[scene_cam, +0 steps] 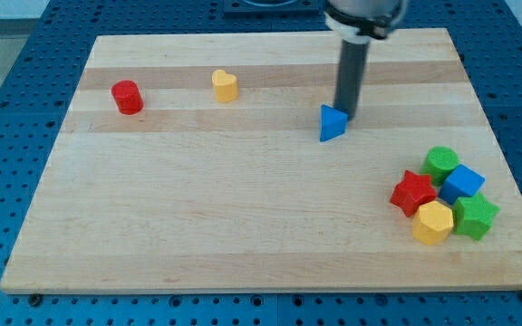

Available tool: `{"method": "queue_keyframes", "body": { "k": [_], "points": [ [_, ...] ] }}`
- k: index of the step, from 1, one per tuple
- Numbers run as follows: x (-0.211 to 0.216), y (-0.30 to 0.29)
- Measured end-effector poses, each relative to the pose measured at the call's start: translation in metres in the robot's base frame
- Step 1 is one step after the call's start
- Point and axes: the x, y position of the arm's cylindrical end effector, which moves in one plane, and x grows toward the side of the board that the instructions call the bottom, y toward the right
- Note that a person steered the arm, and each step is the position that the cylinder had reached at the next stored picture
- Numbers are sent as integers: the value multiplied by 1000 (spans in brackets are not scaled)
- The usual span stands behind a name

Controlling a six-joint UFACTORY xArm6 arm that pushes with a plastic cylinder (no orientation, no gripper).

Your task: Place the blue triangle above the red star

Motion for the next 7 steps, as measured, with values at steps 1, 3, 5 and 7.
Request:
{"method": "queue_keyframes", "body": {
  "k": [1, 3, 5, 7],
  "points": [
    [1, -3],
    [-22, -70],
    [25, -51],
    [57, -5]
  ]
}}
